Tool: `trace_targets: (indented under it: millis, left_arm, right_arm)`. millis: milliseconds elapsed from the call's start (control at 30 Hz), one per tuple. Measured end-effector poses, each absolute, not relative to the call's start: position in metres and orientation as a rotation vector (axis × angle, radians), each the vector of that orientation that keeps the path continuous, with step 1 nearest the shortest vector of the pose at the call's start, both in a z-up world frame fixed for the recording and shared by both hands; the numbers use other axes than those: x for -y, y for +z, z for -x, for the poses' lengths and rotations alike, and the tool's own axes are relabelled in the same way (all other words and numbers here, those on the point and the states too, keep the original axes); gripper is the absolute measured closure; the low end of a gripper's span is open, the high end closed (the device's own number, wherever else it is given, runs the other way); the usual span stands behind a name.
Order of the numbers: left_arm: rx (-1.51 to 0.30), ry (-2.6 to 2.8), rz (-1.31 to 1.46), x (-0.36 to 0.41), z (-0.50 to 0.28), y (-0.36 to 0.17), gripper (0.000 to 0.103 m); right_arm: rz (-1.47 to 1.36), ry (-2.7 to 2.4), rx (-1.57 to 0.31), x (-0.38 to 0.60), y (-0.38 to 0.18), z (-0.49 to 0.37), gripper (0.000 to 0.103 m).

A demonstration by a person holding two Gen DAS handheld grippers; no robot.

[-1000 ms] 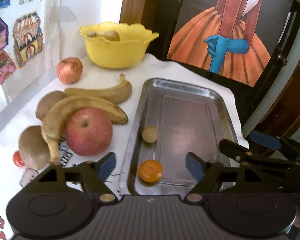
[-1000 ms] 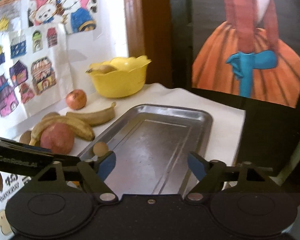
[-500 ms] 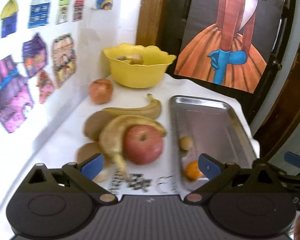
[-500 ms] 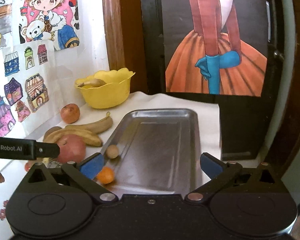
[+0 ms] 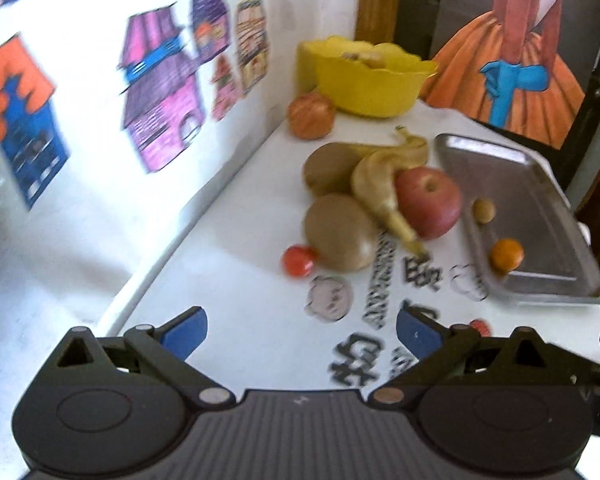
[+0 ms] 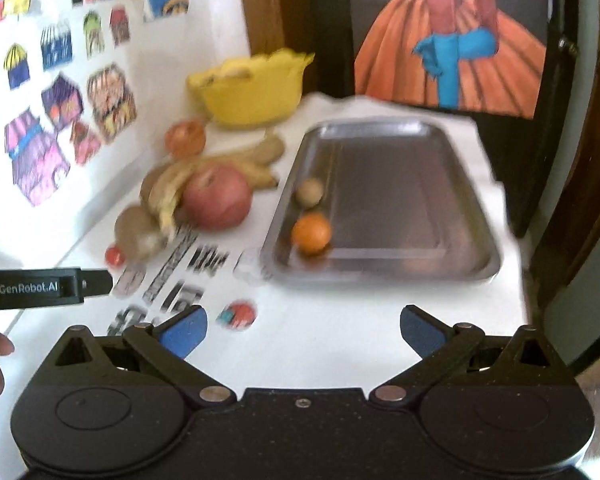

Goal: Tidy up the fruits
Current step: 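Lift both open tools away from the steel tray, then grasp the red cherry tomato with the left tool while the right tool grasps the yellow banana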

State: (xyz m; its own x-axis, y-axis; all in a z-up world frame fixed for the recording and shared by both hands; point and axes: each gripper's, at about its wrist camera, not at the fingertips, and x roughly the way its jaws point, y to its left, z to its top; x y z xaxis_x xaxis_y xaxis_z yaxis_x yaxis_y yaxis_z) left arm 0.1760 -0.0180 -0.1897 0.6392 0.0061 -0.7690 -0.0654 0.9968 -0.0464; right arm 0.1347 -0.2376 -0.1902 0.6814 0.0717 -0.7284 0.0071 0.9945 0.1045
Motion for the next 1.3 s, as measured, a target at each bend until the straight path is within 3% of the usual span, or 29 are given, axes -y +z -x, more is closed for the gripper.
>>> trace_targets:
  millis: [733, 1300]
  left_arm:
    - [-0.912, 0.081, 0.043, -0.001, -0.169, -0.203, 0.001]
    - [-0.879, 0.058, -0.033, 0.007, -0.189, -0.213, 0.001]
  right_arm:
    - [-0.066, 0.134, -0.866, 0.197, -0.198, -0.145, 0.001]
    - [-0.05, 0.23, -0.745, 0.199, -0.187, -0.173, 0.001]
